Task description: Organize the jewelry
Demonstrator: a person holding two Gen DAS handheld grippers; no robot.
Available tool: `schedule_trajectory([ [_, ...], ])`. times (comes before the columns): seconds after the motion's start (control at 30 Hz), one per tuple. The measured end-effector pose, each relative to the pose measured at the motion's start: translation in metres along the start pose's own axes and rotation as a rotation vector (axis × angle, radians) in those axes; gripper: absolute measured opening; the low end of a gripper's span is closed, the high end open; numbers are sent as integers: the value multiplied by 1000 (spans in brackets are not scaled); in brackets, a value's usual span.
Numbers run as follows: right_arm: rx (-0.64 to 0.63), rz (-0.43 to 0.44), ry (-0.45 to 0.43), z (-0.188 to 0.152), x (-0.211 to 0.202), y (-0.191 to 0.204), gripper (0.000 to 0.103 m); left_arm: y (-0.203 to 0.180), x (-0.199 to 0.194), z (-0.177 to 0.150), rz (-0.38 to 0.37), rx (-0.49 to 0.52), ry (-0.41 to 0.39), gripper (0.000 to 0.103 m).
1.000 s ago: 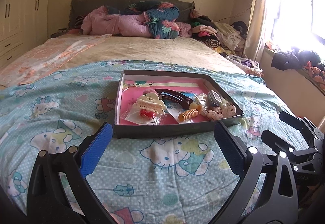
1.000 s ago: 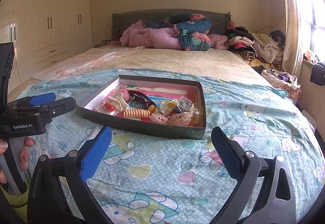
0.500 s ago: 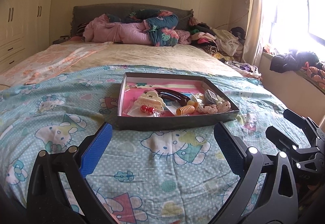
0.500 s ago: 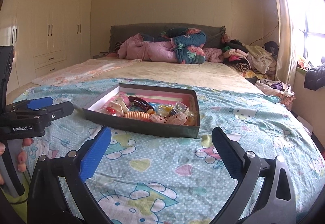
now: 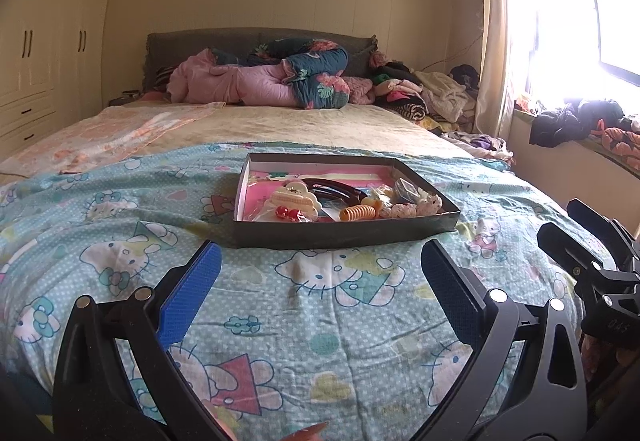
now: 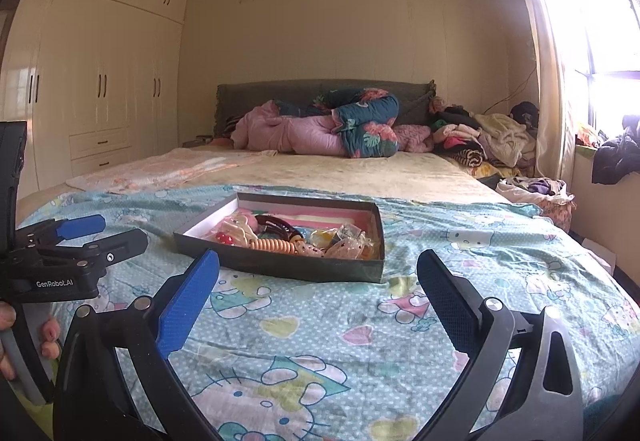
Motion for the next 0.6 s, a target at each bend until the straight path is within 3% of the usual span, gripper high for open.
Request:
schedule_trajectory([
  [0.6,36,-20,-22,-7,-2,-10,97,5,-1,-7,45,7,-14,92],
])
Point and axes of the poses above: each gripper's, at about its wrist camera, not at the fingertips, and x roughly the way its jaws point, y to its left, z to its top, the point moved 10 cm from there along x, roughly the way its jaws point, and after that the axes turned 12 degrees about x, right-handed, at the moved point
